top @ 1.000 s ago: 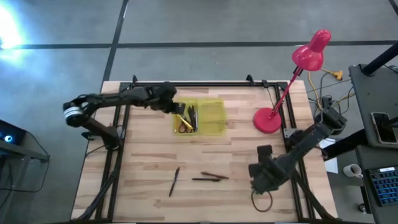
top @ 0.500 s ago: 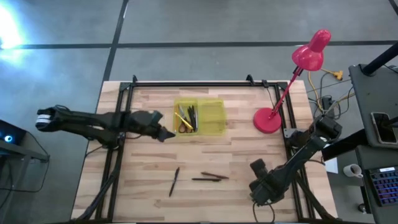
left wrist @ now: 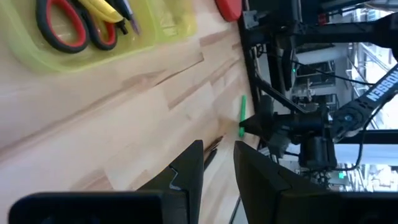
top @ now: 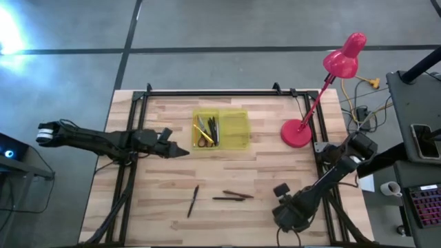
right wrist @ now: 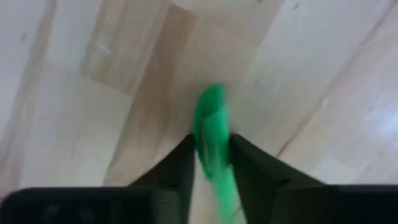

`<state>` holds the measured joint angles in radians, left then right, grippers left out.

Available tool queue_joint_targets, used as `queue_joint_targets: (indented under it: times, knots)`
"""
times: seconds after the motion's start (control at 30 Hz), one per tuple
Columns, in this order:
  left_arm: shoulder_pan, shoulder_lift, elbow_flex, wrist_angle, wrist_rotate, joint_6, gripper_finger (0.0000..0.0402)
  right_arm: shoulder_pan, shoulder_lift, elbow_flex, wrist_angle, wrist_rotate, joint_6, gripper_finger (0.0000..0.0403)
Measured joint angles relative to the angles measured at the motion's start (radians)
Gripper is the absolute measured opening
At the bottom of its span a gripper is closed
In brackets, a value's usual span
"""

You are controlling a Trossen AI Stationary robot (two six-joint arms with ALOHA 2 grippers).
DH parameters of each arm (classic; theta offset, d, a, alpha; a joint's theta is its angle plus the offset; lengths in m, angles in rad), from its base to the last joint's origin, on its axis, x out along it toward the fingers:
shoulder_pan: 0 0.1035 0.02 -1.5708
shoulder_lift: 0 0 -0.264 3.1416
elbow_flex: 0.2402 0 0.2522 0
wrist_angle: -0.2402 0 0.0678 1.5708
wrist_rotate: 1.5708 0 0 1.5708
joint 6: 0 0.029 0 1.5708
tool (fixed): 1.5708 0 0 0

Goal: Pick & place school supplies into a supply box
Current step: Put the green pen into the supply box

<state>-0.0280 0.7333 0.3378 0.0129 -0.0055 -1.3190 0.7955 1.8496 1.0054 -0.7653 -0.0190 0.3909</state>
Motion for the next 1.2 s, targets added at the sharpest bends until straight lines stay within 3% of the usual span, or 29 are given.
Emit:
queue_joint_targets:
  times: [0.1, 0.27, 0.3, 0.43, 0.53, 0.67, 0.77, 0.9, 1.03, 1.2]
  knots:
    - [-0.002, 0.000, 0.009, 0.002, 0.000, 0.000, 0.0073, -0.035, 0.000, -0.002, -0.002, -0.003, -0.014, 0.0036]
    - [-0.013, 0.003, 0.037, 0.005, 0.003, 0.075, 0.0073, -0.157, -0.020, 0.004, -0.012, 0.018, 0.179, 0.0030]
    - [-0.018, 0.003, 0.040, 0.004, 0.004, 0.089, 0.0073, -0.192, -0.038, 0.009, -0.010, 0.068, 0.220, 0.0030]
    - [-0.040, 0.003, 0.044, 0.004, 0.005, 0.113, 0.0073, -0.353, -0.131, 0.042, 0.060, 0.466, 0.440, 0.0030]
    - [-0.055, 0.007, 0.037, 0.001, 0.005, 0.113, 0.0073, -0.474, -0.237, 0.057, 0.162, 0.586, 0.653, 0.0032]
    - [-0.072, 0.017, 0.035, 0.003, 0.005, 0.113, 0.0073, -0.638, -0.278, 0.038, 0.473, 0.557, 0.621, 0.0040]
    - [-0.083, 0.019, 0.034, 0.003, 0.005, 0.113, 0.0073, -0.755, -0.262, 0.059, 0.671, 0.449, 0.598, 0.0040]
    - [-0.094, 0.019, 0.037, 0.004, 0.003, 0.113, 0.0073, -0.847, -0.152, 0.100, 0.754, 0.387, 0.633, 0.0044]
    - [-0.123, 0.017, 0.039, 0.005, 0.001, 0.113, 0.0073, -0.910, -0.026, 0.222, 0.847, 0.307, 0.642, 0.0059]
    - [-0.185, 0.022, 0.039, 0.005, 0.001, 0.076, 0.0073, -0.934, 0.146, 0.389, 0.774, 0.300, 0.627, 0.0095]
